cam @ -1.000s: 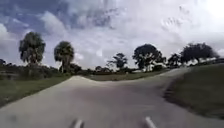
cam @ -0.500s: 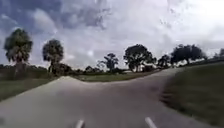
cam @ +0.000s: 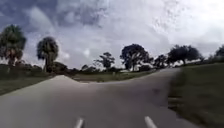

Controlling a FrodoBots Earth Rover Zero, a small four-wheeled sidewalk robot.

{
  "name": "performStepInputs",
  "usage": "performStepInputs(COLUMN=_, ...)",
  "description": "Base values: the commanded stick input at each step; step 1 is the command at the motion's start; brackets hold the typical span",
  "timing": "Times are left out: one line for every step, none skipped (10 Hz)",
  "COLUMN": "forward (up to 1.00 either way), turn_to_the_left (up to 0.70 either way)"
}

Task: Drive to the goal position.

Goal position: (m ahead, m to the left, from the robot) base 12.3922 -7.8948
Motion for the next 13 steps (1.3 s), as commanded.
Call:
performStepInputs(forward=0.69, turn_to_the_left=0.03)
performStepInputs(forward=0.69, turn_to_the_left=0.03)
performStepInputs(forward=0.69, turn_to_the_left=0.03)
performStepInputs(forward=0.69, turn_to_the_left=0.03)
performStepInputs(forward=0.69, turn_to_the_left=0.03)
performStepInputs(forward=0.69, turn_to_the_left=0.03)
performStepInputs(forward=0.69, turn_to_the_left=0.03)
performStepInputs(forward=0.69, turn_to_the_left=-0.11)
performStepInputs(forward=0.69, turn_to_the_left=-0.33)
performStepInputs(forward=0.69, turn_to_the_left=-0.34)
performStepInputs(forward=0.69, turn_to_the_left=-0.34)
performStepInputs(forward=0.69, turn_to_the_left=-0.34)
performStepInputs(forward=0.69, turn_to_the_left=0.03)
